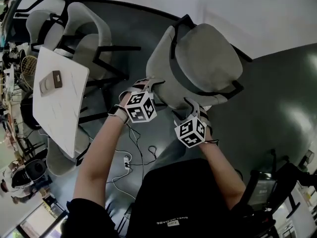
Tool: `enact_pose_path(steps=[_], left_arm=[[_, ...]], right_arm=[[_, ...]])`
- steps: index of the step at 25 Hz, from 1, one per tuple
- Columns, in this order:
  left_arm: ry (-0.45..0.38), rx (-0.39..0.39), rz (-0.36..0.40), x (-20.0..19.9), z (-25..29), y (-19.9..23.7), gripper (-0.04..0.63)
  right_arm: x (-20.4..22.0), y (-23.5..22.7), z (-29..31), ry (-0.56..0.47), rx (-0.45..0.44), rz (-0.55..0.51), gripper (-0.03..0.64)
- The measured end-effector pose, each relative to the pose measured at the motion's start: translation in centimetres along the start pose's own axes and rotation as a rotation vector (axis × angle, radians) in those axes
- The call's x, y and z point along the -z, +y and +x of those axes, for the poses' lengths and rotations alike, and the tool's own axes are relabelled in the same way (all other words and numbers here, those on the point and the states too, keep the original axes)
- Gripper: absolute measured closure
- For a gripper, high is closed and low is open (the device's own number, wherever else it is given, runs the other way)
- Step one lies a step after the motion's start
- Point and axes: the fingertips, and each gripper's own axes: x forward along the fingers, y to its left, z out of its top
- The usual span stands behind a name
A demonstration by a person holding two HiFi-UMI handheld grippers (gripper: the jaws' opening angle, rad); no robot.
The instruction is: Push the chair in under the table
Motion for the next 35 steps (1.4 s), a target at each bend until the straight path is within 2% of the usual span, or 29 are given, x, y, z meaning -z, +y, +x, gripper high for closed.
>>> enact_pose_path(steps=[2,4,6,10,12,13,16,19,22,28,35], left_arm=[[0.056,0.029,0.061,0.4,0.1,-0.1,0.198],[0.157,0.055,0.182,1.6,0.4,-0.5,0.199],[0.21,0.066,0.257,2.3,0.8,-0.8,0.199],[0.246,0.004,0.297,2.6,1.6,0.0,0.206],[0.283,-0.039,0.315,3.0,1.9,0.5,0.269],[0.293,-0.046,0.315,3.0,2.0,0.7,0.293],[0.283,-0.05,0.307,2.5,2.1,0.7,0.302],[0.311,-0.079,0.301,2.6,2.3,0.4,0.315],[0.348,-0.07,0.274,2.7,2.3,0.2,0.325],[0.362,-0.072,0.201,3.4,1.7,-1.7,0.33],[0.339,-0.091,0.064,5.4,0.8,-6.7,0.337]], right_arm=[[0.4,0.3,0.5,0.012,-0.011,-0.01,0.33],[0.6,0.4,0.8,0.018,-0.019,-0.02,0.33],[0.6,0.4,1.1,0.021,-0.02,-0.037,0.33],[0.4,0.5,2.1,0.025,-0.028,-0.071,0.33],[0.4,0.7,2.8,0.032,-0.039,-0.087,0.33],[0.4,0.8,3.1,0.037,-0.049,-0.092,0.33],[0.6,1.1,3.9,0.041,-0.072,-0.086,0.331],[0.9,1.1,4.1,0.036,-0.067,-0.088,0.344],[1.0,0.5,3.9,0.045,-0.08,-0.077,0.445],[1.4,2.1,3.5,0.07,-0.136,-0.12,0.449],[3.0,6.3,3.1,0.112,-0.235,-0.239,0.449]])
